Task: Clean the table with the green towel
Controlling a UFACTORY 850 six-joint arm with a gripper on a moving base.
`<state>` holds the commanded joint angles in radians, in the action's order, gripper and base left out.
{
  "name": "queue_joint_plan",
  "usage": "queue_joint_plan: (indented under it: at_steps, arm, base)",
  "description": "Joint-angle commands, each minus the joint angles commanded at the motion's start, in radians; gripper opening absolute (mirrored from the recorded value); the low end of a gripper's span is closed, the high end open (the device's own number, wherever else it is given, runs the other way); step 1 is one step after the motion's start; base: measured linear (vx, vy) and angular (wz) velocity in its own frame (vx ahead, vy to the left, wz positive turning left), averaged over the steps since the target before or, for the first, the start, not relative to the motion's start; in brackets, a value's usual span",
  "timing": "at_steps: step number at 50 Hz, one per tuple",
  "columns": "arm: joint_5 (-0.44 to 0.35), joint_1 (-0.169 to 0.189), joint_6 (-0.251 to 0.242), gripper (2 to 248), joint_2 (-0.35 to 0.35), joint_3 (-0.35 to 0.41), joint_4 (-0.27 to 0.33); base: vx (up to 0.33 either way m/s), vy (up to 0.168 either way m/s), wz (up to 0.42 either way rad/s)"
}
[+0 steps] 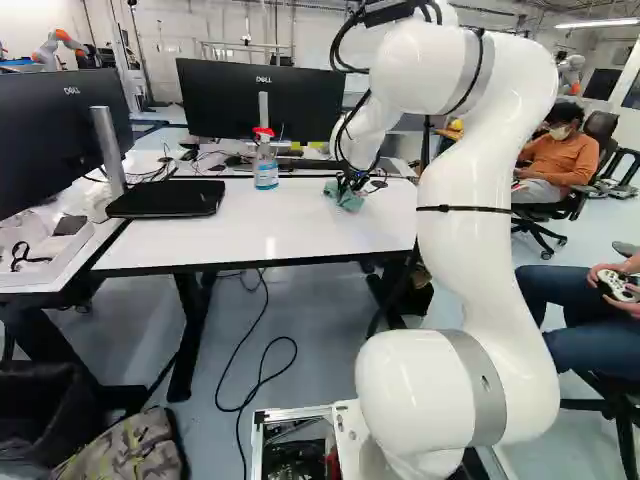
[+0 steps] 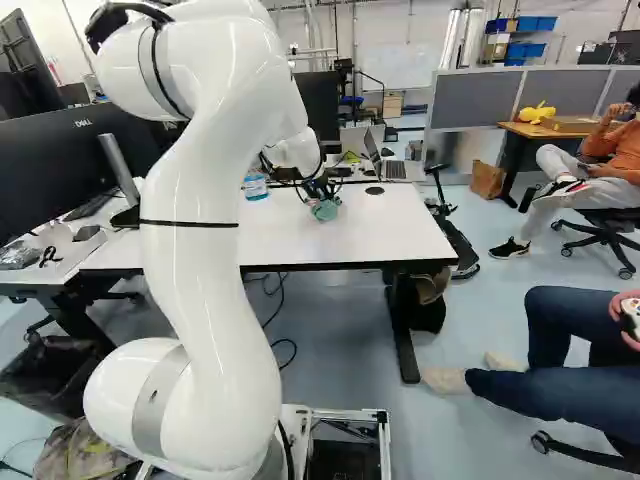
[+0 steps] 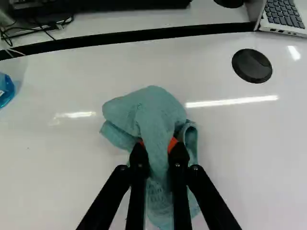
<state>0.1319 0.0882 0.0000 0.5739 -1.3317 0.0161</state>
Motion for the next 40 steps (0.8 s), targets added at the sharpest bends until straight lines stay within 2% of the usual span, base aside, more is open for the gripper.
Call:
queue_joint_plan:
  at_steps: [21,40]
  arm:
    - [0.0,-0.029,0.0,56,0.07,-0.097,0.0]
    - [0.0,-0.075,0.0,56,0.046,-0.064,0.0]
  base:
    - [0.0,0.0,0.0]
    - [0.0,0.0,0.0]
